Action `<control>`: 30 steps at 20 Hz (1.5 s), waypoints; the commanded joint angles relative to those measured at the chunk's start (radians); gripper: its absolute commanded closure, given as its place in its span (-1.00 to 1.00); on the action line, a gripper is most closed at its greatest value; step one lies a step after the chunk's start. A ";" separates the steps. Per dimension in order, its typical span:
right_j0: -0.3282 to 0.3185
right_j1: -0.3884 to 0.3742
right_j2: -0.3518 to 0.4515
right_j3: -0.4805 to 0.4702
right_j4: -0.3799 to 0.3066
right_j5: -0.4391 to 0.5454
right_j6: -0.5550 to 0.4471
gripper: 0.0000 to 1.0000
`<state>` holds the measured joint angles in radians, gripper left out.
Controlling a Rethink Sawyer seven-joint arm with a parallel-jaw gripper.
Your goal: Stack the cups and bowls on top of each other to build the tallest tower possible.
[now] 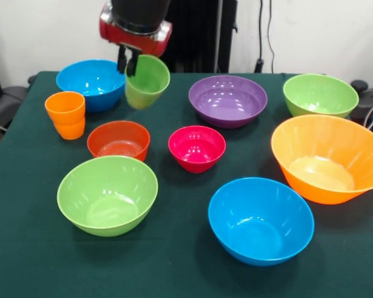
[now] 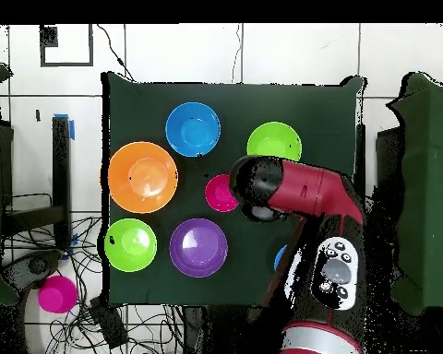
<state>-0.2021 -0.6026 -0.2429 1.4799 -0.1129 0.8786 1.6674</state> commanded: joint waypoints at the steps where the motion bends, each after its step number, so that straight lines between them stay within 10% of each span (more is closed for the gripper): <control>1: -0.092 0.040 0.236 -0.050 -0.041 -0.217 -0.146 1.00; 12: -0.291 0.018 0.473 0.069 -0.052 -0.372 -0.193 1.00; 30: -0.236 -0.144 0.358 0.320 -0.054 -0.343 0.051 1.00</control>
<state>-0.4757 -0.6917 0.0715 1.6635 -0.1146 0.5589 1.6674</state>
